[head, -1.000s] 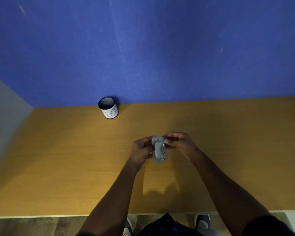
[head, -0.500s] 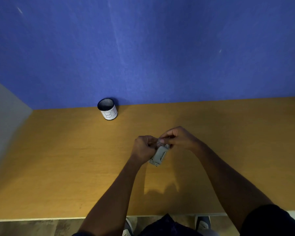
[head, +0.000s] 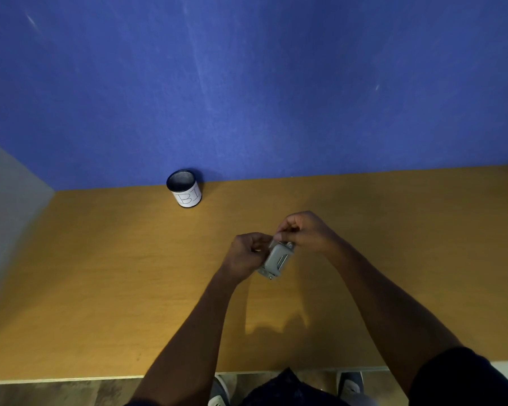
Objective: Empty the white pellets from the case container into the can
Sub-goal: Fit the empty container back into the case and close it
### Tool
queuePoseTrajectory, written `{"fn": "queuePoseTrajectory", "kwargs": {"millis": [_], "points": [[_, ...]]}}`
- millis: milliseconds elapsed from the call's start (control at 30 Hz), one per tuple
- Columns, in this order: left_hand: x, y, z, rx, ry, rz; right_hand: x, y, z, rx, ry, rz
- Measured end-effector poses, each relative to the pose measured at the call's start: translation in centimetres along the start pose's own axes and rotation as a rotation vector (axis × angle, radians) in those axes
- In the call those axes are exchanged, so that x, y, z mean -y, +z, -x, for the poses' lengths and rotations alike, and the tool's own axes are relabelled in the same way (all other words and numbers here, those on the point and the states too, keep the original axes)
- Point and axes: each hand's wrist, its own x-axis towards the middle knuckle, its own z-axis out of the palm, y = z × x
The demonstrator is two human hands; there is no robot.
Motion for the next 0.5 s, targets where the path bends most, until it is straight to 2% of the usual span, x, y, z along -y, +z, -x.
{"fn": "queuePoseTrajectory", "kwargs": {"millis": [167,267,400,500], "points": [[0.6,-0.8,0.6,-0.007,-0.180,0.205,-1.6,-0.4,0.8,-0.118,0.058,-0.261],[0.7,-0.6,0.6,-0.039,-0.184,0.280,-2.6,0.0,1.4,-0.165,0.082,-0.339],[0.6,-0.9,0.6,0.034,-0.118,0.407,-3.6,0.6,2.1,-0.287,0.112,-0.515],[0.6,-0.5,0.5,-0.028,-0.081,0.386,-4.1,1.1,2.5,-0.351,0.124,-0.602]]}}
